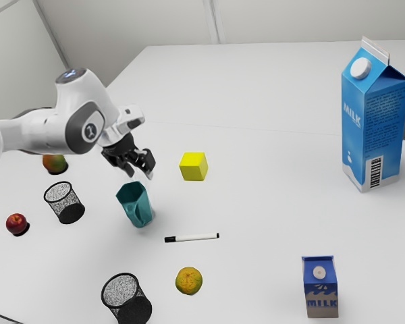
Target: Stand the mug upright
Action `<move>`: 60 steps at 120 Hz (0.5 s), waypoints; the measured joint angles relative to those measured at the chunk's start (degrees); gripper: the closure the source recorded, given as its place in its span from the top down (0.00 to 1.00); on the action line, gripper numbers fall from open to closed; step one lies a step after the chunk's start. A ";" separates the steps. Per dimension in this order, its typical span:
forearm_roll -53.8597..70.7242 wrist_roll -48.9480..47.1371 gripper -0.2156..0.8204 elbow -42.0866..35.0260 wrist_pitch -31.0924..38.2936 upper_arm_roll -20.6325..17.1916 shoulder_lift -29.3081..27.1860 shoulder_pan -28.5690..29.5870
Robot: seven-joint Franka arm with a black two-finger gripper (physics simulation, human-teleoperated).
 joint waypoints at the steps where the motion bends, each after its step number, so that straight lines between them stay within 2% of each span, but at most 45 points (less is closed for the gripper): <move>1: -0.02 -0.02 0.54 0.38 -0.34 0.00 -0.04 -0.03; 29: -1.10 -0.56 0.68 8.07 -9.83 0.00 -0.73 -0.27; 60: -0.89 -1.03 0.74 19.37 -21.84 -0.52 -0.41 -0.20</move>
